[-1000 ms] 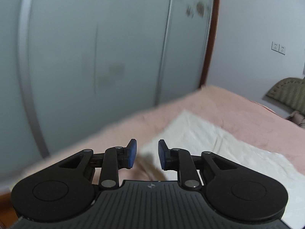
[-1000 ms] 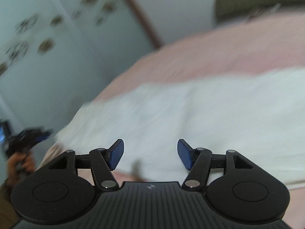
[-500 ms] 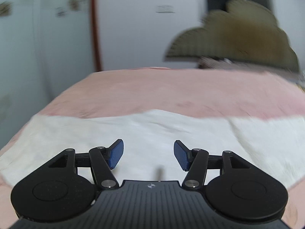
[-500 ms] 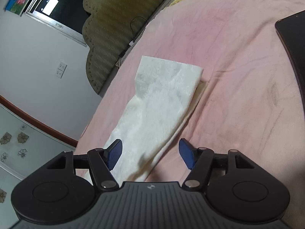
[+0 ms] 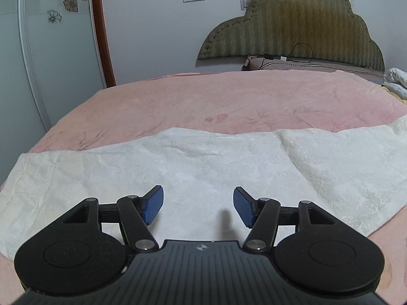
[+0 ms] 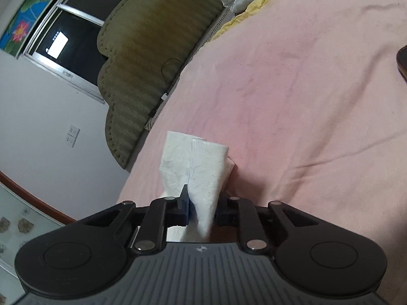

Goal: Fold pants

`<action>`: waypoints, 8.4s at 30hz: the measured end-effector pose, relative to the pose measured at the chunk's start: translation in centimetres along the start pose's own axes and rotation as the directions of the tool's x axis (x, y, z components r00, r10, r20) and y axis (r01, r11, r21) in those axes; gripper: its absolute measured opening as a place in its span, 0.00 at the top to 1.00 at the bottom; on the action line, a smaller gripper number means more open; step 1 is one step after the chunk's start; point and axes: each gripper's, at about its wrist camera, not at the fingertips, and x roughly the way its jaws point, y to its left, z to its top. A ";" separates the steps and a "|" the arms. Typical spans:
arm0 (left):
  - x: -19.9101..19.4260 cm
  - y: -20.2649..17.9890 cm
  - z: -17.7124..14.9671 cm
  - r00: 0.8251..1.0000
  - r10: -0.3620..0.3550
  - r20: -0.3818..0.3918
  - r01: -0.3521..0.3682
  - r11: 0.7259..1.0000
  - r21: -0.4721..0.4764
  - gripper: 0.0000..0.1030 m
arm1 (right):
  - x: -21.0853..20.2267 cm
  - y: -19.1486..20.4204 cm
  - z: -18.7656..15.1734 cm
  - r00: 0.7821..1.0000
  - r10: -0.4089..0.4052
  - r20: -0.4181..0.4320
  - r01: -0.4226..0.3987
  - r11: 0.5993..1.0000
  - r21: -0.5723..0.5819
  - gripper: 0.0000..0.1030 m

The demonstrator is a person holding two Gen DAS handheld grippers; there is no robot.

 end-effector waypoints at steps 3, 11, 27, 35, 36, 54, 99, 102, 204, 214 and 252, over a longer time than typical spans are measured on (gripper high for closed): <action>0.2 0.4 0.2 1.000 0.028 -0.001 -0.028 1.000 -0.009 0.35 | -0.3 4.8 -0.3 0.999 0.022 0.035 -0.014 0.974 -0.227 0.84; 0.4 2.5 0.5 0.997 0.078 -0.030 -0.080 0.991 -0.107 0.32 | 0.2 20.0 -12.2 0.969 0.201 -0.144 -0.238 0.593 -0.769 0.85; 0.6 5.2 -0.1 0.993 0.098 -0.066 -0.111 0.969 -0.221 0.30 | 0.8 21.2 -26.9 0.884 0.118 -0.453 -0.468 0.243 -0.850 0.84; 1.4 6.8 1.0 0.963 -0.265 -0.053 0.219 0.880 -0.421 0.30 | 0.4 20.9 -26.1 0.861 0.171 -0.479 -0.508 0.285 -0.813 0.84; 1.9 7.0 1.3 0.941 -0.335 -0.044 0.276 0.837 -0.472 0.30 | 0.3 20.9 -25.8 0.862 0.179 -0.475 -0.508 0.288 -0.812 0.84; 5.9 4.1 4.1 0.951 -0.301 0.066 0.298 0.842 -0.449 0.86 | -0.7 22.8 -29.3 0.808 0.233 -0.541 -0.569 0.073 -0.819 0.84; 2.1 11.8 0.6 0.837 -0.543 -0.059 0.329 0.586 -0.740 0.47 | 1.5 22.5 -26.9 0.726 0.120 -0.677 -0.687 0.104 -0.719 0.92; 2.8 11.8 0.3 0.802 -0.597 -0.034 0.350 0.515 -0.783 0.36 | 2.4 22.4 -24.4 0.689 0.164 -0.706 -0.721 0.251 -0.646 0.93; 7.0 12.0 -3.5 0.795 -0.594 -0.122 0.221 0.471 -0.854 0.93 | 3.4 22.1 -25.6 0.705 0.071 -0.706 -0.692 0.291 -0.661 0.86; 3.1 13.9 -1.5 0.909 -0.398 -0.126 0.199 0.677 -0.708 0.87 | 2.7 22.7 -27.5 0.716 0.057 -0.696 -0.685 0.248 -0.685 0.86; -5.8 21.9 -2.7 0.962 0.217 -0.163 -0.269 0.840 -0.472 0.28 | -2.9 27.8 -35.4 0.681 0.099 -0.726 -0.723 -0.064 -0.688 0.57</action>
